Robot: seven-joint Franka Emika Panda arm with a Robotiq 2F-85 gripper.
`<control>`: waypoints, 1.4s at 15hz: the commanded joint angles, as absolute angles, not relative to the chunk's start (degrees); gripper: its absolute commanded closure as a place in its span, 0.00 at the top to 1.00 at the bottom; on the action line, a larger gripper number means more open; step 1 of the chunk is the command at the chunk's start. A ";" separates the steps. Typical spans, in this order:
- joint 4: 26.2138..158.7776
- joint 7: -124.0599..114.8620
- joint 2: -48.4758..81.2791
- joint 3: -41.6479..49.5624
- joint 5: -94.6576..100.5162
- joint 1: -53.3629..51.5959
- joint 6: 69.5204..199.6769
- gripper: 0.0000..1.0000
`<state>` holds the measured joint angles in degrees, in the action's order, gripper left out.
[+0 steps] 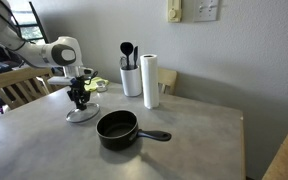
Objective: Remove the glass lid from the pot
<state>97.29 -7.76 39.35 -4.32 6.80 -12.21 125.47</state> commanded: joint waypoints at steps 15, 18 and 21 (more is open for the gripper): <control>98.44 0.54 28.50 -5.25 7.73 -11.72 117.40 1.00; 97.30 0.35 26.48 -5.60 7.50 -11.74 112.76 1.00; 96.46 -0.44 26.88 -5.83 7.27 -11.71 112.01 1.00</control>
